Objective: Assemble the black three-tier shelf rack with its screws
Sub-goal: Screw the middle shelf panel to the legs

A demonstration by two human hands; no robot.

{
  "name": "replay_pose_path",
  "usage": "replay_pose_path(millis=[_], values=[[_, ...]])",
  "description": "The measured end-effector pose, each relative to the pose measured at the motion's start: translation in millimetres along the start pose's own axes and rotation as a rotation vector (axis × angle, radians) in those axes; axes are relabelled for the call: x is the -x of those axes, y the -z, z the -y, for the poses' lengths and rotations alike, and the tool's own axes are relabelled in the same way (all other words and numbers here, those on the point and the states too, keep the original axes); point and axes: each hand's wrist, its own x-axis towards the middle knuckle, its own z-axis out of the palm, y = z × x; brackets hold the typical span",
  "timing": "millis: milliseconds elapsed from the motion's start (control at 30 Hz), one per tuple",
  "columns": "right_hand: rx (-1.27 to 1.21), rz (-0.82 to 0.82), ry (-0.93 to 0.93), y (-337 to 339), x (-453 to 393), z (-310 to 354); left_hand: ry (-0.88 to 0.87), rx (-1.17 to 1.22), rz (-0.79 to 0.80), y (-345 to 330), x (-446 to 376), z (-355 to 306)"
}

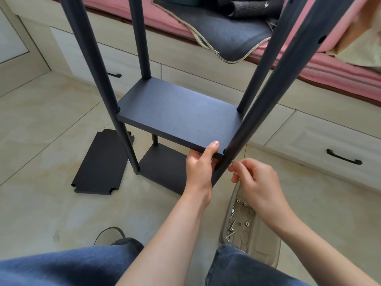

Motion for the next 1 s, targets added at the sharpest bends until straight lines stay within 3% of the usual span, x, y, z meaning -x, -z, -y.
replay_pose_path(millis=[200,400,1000], values=[[0.093,-0.044,0.084,0.6,-0.3,0.7,0.001,0.014,0.007,-1.2,0.9,-3.2],[-0.039,-0.01,0.046,0.4,-4.2,-1.6,-0.008,0.014,0.002,-4.2,4.0,-6.9],[0.019,0.139,0.14,17.1,-19.7,-2.9,-0.072,-0.097,0.064,-0.4,3.4,-6.2]])
